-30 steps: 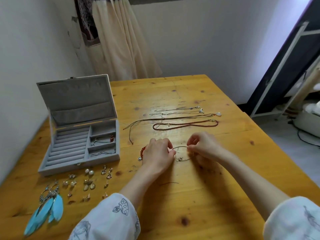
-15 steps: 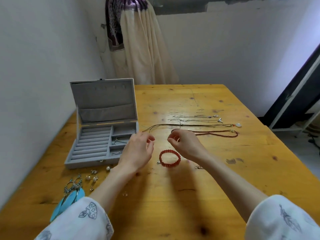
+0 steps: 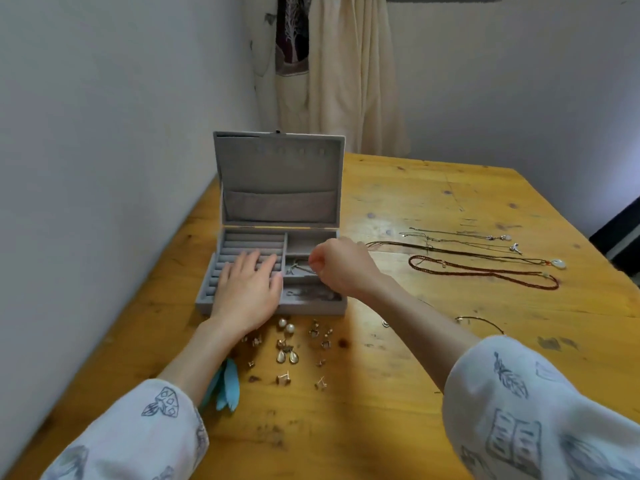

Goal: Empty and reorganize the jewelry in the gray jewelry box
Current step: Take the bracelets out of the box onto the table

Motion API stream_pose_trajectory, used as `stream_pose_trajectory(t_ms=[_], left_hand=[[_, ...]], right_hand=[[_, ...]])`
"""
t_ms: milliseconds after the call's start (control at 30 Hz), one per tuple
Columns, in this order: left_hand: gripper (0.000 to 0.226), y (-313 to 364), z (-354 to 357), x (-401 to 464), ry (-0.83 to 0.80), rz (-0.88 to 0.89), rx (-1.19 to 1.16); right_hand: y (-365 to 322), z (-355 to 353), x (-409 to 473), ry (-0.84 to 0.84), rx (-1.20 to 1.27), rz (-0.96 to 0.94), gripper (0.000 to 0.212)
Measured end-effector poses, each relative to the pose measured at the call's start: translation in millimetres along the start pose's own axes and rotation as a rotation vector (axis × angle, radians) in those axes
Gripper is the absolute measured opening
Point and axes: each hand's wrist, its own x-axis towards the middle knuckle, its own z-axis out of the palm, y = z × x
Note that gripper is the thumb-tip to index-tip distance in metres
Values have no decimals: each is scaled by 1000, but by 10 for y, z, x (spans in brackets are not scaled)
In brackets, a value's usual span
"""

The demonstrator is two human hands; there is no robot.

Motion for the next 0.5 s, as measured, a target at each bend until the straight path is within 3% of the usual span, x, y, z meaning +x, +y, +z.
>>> stream_pose_trajectory(t_ms=[233, 433, 500], left_hand=[[48, -2, -1, -2, -33, 14, 0], [47, -2, -17, 23, -49, 5, -44], [47, 1, -23, 20, -55, 1, -55]], right_hand=[[-88, 138, 245, -4, -169, 86, 17], [-87, 108, 275, -115, -154, 91, 21], [-66, 97, 260, -99, -27, 101, 19]])
